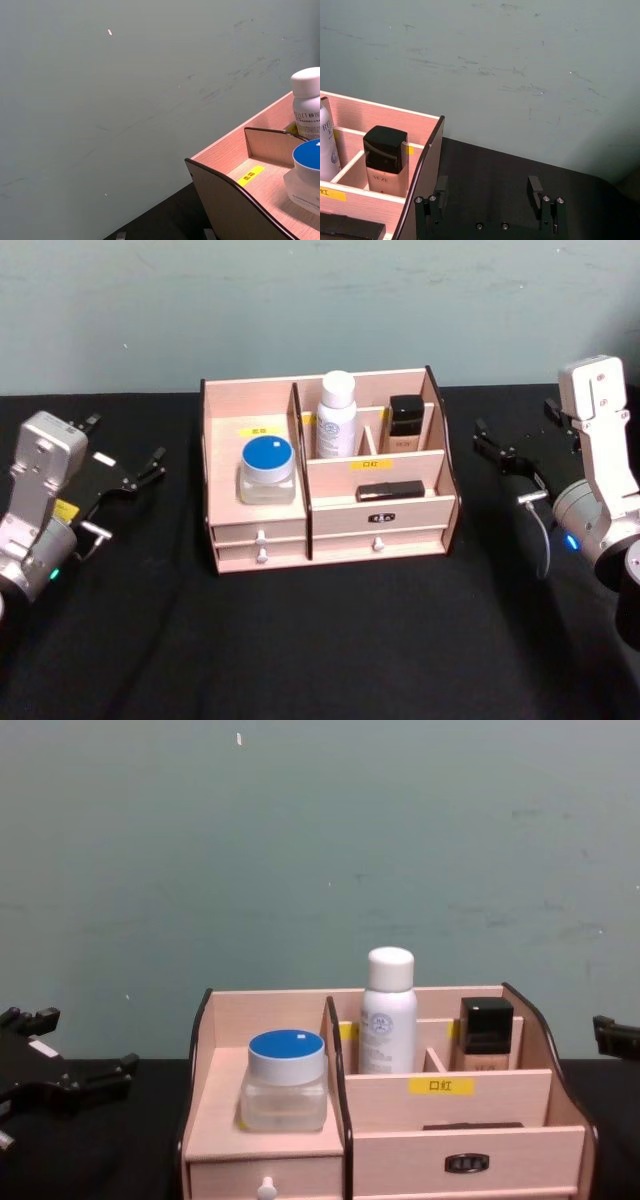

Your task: Pick up the facial cleanser and watermelon frost from the table and place them into the tiered storage box.

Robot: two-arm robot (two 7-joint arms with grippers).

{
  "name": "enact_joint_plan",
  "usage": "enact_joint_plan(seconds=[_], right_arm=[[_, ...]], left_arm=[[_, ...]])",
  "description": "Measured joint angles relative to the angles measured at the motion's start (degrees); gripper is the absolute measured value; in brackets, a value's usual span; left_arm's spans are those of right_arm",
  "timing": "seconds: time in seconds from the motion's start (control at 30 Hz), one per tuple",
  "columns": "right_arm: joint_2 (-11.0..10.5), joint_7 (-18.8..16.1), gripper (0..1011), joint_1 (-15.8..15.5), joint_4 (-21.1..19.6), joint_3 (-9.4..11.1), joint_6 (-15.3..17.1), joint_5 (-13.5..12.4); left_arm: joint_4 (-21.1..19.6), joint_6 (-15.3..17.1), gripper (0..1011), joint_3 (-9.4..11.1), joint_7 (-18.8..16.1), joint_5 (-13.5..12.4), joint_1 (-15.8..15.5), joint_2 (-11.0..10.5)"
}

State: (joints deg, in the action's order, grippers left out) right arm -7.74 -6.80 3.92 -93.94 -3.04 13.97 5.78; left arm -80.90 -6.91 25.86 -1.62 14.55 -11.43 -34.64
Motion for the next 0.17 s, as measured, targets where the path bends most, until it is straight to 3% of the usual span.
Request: enact_joint_plan(seconds=[0.17], right_arm=[[-0.01,-0.02,1000,-0.01,-0.03,0.0,0.0,-0.01]], left_arm=[[0.0,0.0,1001,0.0,0.0,0.0,0.0,0.0]])
